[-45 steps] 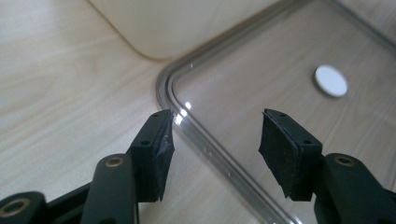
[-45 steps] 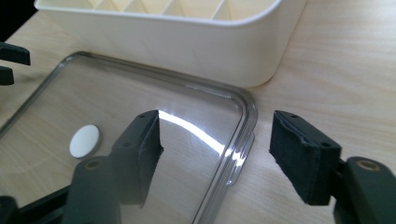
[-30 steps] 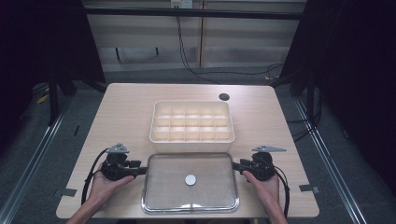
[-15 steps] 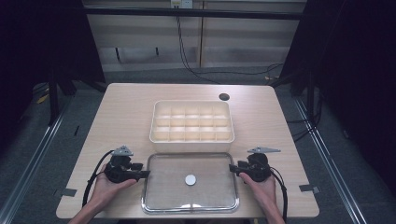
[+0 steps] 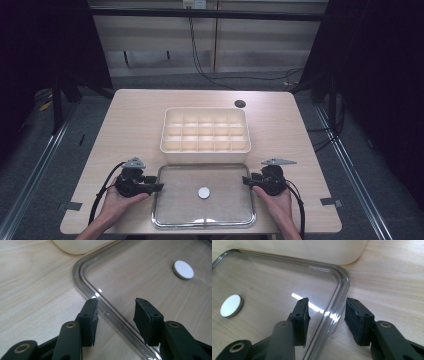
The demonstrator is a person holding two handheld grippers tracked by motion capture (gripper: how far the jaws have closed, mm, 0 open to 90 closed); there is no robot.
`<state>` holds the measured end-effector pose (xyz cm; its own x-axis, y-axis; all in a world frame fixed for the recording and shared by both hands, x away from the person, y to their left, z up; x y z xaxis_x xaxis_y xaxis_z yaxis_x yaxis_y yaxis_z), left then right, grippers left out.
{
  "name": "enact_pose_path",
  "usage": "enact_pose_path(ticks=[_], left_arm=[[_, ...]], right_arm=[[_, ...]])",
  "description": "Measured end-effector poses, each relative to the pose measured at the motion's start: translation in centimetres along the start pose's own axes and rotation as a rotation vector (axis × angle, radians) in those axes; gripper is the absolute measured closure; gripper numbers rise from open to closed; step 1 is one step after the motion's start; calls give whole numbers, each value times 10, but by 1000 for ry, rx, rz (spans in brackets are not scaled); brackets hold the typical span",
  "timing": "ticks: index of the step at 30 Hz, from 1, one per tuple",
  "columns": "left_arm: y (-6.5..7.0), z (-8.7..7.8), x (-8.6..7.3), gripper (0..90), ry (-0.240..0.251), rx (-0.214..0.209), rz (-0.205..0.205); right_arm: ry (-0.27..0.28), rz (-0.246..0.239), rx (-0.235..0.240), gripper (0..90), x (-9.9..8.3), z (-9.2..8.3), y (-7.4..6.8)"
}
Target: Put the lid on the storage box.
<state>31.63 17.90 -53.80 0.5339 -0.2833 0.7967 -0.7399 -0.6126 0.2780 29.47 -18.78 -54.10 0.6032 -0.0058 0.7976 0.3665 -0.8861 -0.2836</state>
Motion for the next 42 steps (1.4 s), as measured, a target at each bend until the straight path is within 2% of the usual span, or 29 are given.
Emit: enact_pose_path(ticks=[4,6,12,15,16,17,24,27,30,34,35,36,38,40,42], left_arm=[[1,0,0,546,-5,16,14],[1,0,0,546,-2,17,8],[1,0,0,534,0,14,5],[2,0,0,532,-3,13,8],[2,0,-1,528,-4,14,11],[2,0,-1,527,-3,15,15],[1,0,0,530,0,9,19],[1,0,0,535,1,7,19],[1,0,-1,538,-2,4,19],[1,0,-1,546,-1,8,24],[1,1,0,548,1,7,29],[1,1,0,549,3,7,28],[2,1,-1,549,4,12,33],[2,1,-1,548,2,11,34],[1,1,0,548,3,7,32]], right_arm=[[4,6,1,542,0,0,-1],[6,15,5,541,0,1,0],[20,95,26,540,0,0,3],[27,152,36,540,0,0,4],[32,188,49,541,0,-1,6],[37,194,53,540,0,0,6],[63,333,101,573,-1,-3,12],[72,330,101,611,-1,-4,13],[89,362,112,638,0,-5,15],[121,396,147,665,2,-9,15],[119,401,173,690,2,-9,14],[116,397,191,678,2,-8,10],[127,374,169,678,4,-8,6],[128,344,173,671,6,-10,5],[127,347,178,669,6,-11,5]])
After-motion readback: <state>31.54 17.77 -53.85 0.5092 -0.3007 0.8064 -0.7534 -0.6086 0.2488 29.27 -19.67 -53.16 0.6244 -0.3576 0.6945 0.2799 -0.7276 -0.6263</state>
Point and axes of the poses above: each handheld gripper's, and its own axes: z roughly forward along the jaws, x roughly out of its top, y roughly to its right, the point moved 6 cm from there along z, roughly forward along the jaws, and after that the axes turned 13 degrees about y, right-handed, at the moved point
